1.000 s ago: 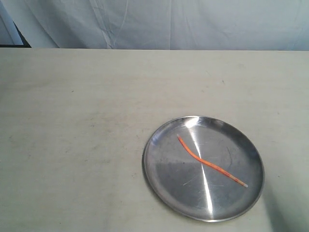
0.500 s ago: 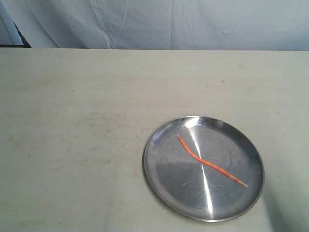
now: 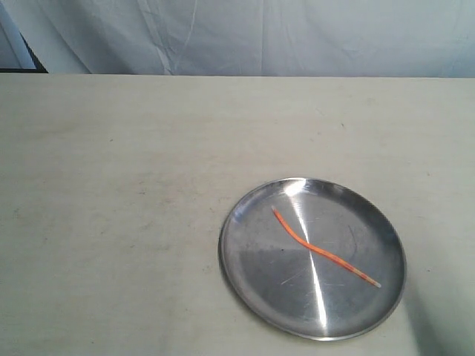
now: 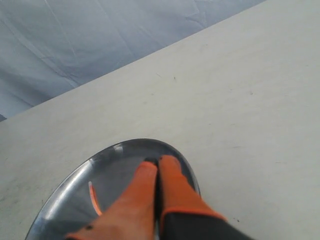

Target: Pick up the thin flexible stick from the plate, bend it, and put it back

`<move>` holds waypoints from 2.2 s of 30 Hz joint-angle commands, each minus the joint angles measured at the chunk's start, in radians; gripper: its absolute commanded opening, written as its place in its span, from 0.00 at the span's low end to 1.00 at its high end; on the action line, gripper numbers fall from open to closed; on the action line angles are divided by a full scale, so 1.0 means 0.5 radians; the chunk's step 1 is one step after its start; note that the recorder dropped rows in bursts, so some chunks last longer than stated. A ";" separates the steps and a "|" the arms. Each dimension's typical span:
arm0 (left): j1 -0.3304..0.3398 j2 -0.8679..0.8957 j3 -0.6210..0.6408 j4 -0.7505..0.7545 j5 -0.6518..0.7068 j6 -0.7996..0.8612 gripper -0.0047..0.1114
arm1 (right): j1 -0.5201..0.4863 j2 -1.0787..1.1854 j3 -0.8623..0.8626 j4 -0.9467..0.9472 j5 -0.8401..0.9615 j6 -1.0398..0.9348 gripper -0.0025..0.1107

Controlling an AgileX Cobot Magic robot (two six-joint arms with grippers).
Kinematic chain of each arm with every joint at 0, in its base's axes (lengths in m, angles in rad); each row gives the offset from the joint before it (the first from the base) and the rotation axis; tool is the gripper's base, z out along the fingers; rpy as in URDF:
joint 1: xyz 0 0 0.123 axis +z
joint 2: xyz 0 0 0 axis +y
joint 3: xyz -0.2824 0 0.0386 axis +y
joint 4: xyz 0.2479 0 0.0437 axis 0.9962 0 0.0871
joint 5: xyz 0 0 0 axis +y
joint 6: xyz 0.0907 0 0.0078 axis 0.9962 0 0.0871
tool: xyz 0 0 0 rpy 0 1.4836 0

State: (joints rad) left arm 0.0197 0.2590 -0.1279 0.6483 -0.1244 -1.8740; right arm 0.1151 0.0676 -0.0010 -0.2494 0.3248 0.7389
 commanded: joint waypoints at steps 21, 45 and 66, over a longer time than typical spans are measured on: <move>0.163 -0.387 0.256 -1.154 0.364 2.780 0.04 | -0.007 -0.007 0.002 -0.001 -0.015 -0.012 0.01; 0.163 -0.387 0.256 -1.119 0.369 2.780 0.04 | -0.007 -0.007 0.002 -0.001 -0.002 -0.008 0.01; 0.163 -0.387 0.256 -0.582 0.389 2.888 0.04 | -0.007 -0.007 0.002 -0.001 -0.011 -0.011 0.01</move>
State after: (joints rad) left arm 0.0989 0.0713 -0.0042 0.3220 0.0686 -0.4356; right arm 0.1151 0.0676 -0.0010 -0.2485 0.3248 0.7369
